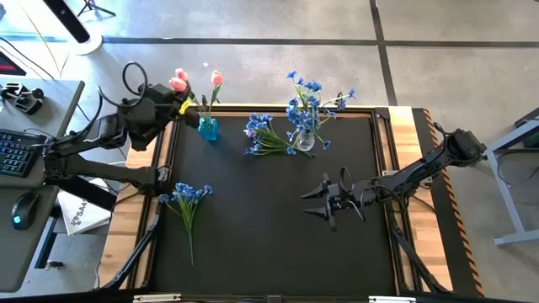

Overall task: Sort flowers into vase by color
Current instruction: Put the pink tulip flower into the blue flower vase

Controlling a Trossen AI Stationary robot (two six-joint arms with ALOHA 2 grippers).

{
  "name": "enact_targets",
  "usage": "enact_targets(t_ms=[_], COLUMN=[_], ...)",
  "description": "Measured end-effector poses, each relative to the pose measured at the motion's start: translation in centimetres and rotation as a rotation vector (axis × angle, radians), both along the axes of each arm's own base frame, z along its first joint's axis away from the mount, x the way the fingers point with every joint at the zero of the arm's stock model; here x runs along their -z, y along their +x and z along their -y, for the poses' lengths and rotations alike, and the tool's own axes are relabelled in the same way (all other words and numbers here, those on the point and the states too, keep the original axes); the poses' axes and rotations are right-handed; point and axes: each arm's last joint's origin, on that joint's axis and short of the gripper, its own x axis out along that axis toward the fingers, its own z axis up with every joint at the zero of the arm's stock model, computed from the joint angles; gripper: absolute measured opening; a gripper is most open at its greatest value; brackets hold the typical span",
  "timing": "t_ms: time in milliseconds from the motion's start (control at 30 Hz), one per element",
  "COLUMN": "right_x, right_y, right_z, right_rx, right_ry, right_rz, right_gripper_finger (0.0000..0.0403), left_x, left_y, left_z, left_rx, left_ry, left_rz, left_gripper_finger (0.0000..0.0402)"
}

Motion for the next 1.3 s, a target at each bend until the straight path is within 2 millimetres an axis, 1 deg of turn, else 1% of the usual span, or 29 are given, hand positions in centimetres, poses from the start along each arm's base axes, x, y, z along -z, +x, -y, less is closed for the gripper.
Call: enact_targets(t_ms=[267, 467, 567, 667, 767, 900, 1033, 1133, 1300], right_x=[0.0, 0.0, 0.0, 0.0, 0.0, 0.0, 0.0, 0.1, 0.1], right_y=[0.0, 0.0, 0.0, 0.0, 0.0, 0.0, 0.0, 0.0, 0.0], right_z=[0.0, 0.0, 0.0, 0.0, 0.0, 0.0, 0.0, 0.0, 0.0], right_rx=[0.0, -0.001, -0.001, -0.003, -0.004, -0.005, -0.006, -0.006, -0.005], right_ry=[-0.002, -0.005, -0.008, -0.013, -0.013, -0.013, -0.014, -0.016, -0.016], right_rz=[0.0, 0.001, 0.001, 0.002, 0.001, 0.0, -0.002, -0.006, -0.006], right_gripper_finger=[0.0204, 0.0204, 0.0204, 0.0204, 0.0204, 0.0204, 0.0204, 0.0204, 0.0204], left_x=[1.9, 2.3, 2.7, 3.1, 3.5, 3.5, 3.2, 2.7, 1.3], left_y=[0.0, 1.1, 1.8, 2.5, 2.7, 2.2, 1.2, 0.5, -0.5], left_z=[-0.4, -0.8, -0.9, -1.2, -2.0, -3.2, -4.0, -4.1, -3.8], left_rx=[-0.059, -0.064, -0.086, -0.097, -0.101, -0.131, -0.119, -0.109, -0.117], left_ry=[-0.093, -0.106, -0.1, -0.111, -0.15, -0.183, -0.222, -0.239, -0.246], left_rz=[-0.088, -0.107, -0.136, -0.152, -0.147, -0.134, -0.097, -0.064, -0.023], left_gripper_finger=[0.0, 0.0001, 0.0008, 0.003, 0.0068, 0.0125, 0.0166, 0.0179, 0.0181])
